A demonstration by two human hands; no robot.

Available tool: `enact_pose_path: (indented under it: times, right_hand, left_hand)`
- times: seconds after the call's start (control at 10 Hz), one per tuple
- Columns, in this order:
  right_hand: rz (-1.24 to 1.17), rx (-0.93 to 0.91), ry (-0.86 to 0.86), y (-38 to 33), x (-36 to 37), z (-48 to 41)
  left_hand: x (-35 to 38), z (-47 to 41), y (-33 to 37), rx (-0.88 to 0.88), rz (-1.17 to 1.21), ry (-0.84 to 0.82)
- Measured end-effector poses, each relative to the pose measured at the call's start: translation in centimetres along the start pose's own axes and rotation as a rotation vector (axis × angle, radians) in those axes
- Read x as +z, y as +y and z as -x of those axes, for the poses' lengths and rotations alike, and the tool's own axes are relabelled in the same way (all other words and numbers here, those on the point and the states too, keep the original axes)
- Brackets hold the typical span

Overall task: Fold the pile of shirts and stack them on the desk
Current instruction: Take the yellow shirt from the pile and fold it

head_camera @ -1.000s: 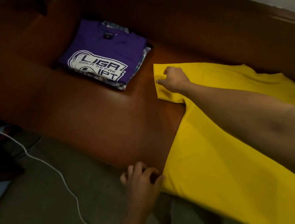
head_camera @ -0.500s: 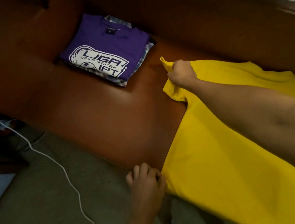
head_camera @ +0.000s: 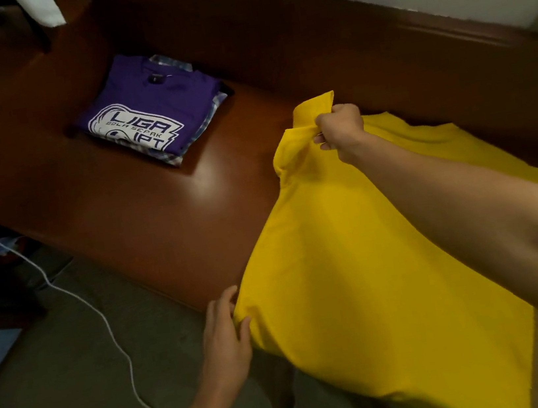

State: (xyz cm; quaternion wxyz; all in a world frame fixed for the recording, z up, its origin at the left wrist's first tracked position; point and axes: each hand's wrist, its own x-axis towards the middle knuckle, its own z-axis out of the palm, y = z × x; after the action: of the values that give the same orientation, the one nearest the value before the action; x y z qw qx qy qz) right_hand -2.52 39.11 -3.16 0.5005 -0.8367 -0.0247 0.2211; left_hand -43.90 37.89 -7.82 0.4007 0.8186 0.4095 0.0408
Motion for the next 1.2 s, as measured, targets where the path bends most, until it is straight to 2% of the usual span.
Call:
enact_pose_path:
  times: [0.2, 0.3, 0.4, 0.5, 0.6, 0.7, 0.8, 0.9, 1.0, 1.1, 1.2]
  right_hand:
    - [-0.077, 0.051, -0.017, 3.6, -9.1, -0.3]
    - [-0.085, 0.108, -0.012, 6.0, -12.7, -0.6]
    - [-0.057, 0.17, 0.001, 8.4, -15.4, -0.8]
    - [-0.076, 0.277, -0.057, 10.1, -16.6, -0.9]
    - [-0.206, 0.405, -0.077, 11.4, -16.5, -1.1]
    - [-0.26, 0.424, -0.08, 11.1, -16.5, -1.0]
    - [-0.221, 0.333, -0.18, 10.4, -17.4, -0.8]
    - [-0.184, 0.265, -0.176, 9.6, -18.8, -0.5]
    - [-0.195, 0.259, -0.09, 10.1, -19.6, -0.1]
    - [-0.228, 0.395, -0.093, 11.7, -19.3, 0.5]
    - [-0.194, 0.4, -0.111, 12.1, -18.9, 0.9]
  left_hand:
    - [2.7, 2.7, 3.4, -0.052, -0.081, 0.151]
    - [4.6, 4.2, 5.0, 0.005, -0.102, 0.248]
    - [6.7, 5.8, 5.4, 0.063, -0.118, 0.268]
    - [8.5, 7.0, 5.0, 0.035, -0.143, 0.24]
    - [9.4, 7.7, 4.7, 0.006, -0.209, 0.204]
    - [9.5, 8.1, 4.8, 0.041, -0.306, 0.205]
    - [8.8, 8.4, 6.1, -0.037, -0.408, 0.304]
    - [8.4, 8.9, 6.3, -0.009, -0.412, 0.399]
    - [9.5, 9.5, 4.4, 0.05, -0.415, 0.313]
    - [11.0, 9.9, 2.4, 0.054, -0.413, 0.22]
    - [11.9, 10.2, 2.2, 0.005, -0.361, 0.235]
